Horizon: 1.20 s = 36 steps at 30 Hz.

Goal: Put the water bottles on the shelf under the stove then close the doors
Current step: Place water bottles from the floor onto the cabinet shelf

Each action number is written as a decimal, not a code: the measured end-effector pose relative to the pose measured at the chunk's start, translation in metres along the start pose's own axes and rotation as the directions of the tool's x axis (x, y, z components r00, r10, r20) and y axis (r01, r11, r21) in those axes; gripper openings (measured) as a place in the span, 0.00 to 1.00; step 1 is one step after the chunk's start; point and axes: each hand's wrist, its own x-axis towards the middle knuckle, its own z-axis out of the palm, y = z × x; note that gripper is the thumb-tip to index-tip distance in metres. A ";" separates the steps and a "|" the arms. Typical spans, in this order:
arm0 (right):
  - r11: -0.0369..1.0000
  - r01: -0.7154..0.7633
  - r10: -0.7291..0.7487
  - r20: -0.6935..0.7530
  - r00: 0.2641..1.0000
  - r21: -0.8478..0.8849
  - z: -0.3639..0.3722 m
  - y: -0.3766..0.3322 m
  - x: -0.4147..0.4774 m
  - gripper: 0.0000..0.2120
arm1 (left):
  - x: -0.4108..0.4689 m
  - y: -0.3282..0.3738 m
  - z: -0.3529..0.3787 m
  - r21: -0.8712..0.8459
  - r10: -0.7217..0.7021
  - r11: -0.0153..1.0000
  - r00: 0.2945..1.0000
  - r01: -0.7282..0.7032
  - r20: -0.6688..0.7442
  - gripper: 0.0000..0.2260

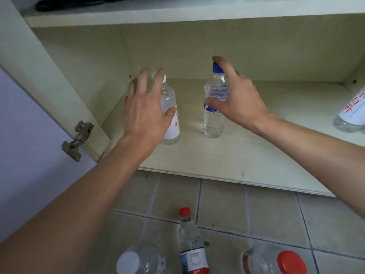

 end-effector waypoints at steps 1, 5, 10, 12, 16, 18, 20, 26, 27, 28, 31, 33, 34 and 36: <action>1.000 -0.002 0.002 -0.003 1.000 0.015 0.003 0.001 -0.001 0.44 | 0.002 -0.002 0.005 -0.075 -0.017 0.997 1.000 0.017 0.003 0.41; 0.998 -0.012 0.014 -0.035 0.999 0.059 0.010 0.003 -0.005 0.46 | -0.005 0.002 0.023 -0.449 -0.155 0.878 0.986 0.166 0.062 0.45; 0.996 -0.020 0.026 -0.062 0.998 0.085 0.018 0.003 -0.008 0.47 | -0.006 0.005 0.038 -0.528 -0.217 0.826 0.976 0.196 0.022 0.49; 0.997 -0.017 0.021 -0.053 0.998 0.070 0.018 0.003 -0.006 0.48 | -0.005 0.005 0.041 -0.531 -0.220 0.825 0.975 0.192 0.011 0.49; 0.998 -0.016 0.018 -0.025 1.000 0.055 0.017 0.003 -0.005 0.49 | -0.011 0.007 0.043 -0.519 -0.231 0.833 0.973 0.190 -0.014 0.46; 0.998 -0.018 0.020 -0.031 0.999 0.056 0.017 0.004 -0.006 0.49 | -0.011 0.008 0.045 -0.531 -0.227 0.828 0.974 0.181 -0.022 0.45; 0.998 -0.026 0.028 -0.042 0.999 0.054 0.017 0.004 -0.007 0.48 | -0.012 0.013 0.044 -0.556 -0.211 0.814 0.977 0.168 -0.013 0.44; 0.996 -0.051 0.057 -0.088 0.995 0.073 0.009 0.016 -0.018 0.48 | -0.022 0.046 0.049 -0.635 -0.113 0.768 0.993 0.080 -0.012 0.43; 0.996 -0.051 0.058 -0.094 0.994 0.080 0.005 0.021 -0.021 0.48 | -0.022 0.055 0.050 -0.642 -0.100 0.763 0.995 0.072 -0.007 0.43; 0.995 -0.052 0.060 -0.100 0.993 0.082 0.000 0.025 -0.025 0.48 | -0.022 0.063 0.053 -0.654 -0.088 0.754 0.996 0.066 -0.001 0.44; 0.992 -0.103 0.113 -0.132 0.985 0.077 -0.018 0.044 -0.035 0.49 | -0.024 0.089 0.059 -0.689 -0.022 0.724 1.000 0.029 0.019 0.45; 0.989 -0.129 0.138 -0.149 0.979 0.066 -0.034 0.057 -0.044 0.49 | -0.025 0.107 0.062 -0.706 0.029 0.708 0.999 -0.004 0.024 0.45; 0.988 -0.140 0.148 -0.155 0.977 0.062 -0.042 0.063 -0.048 0.49 | -0.025 0.116 0.064 -0.714 0.043 0.700 0.999 -0.010 0.029 0.45; 0.985 -0.163 0.170 -0.169 0.971 0.052 -0.060 0.078 -0.058 0.49 | -0.026 0.136 0.067 -0.729 0.059 0.684 0.998 -0.013 0.038 0.45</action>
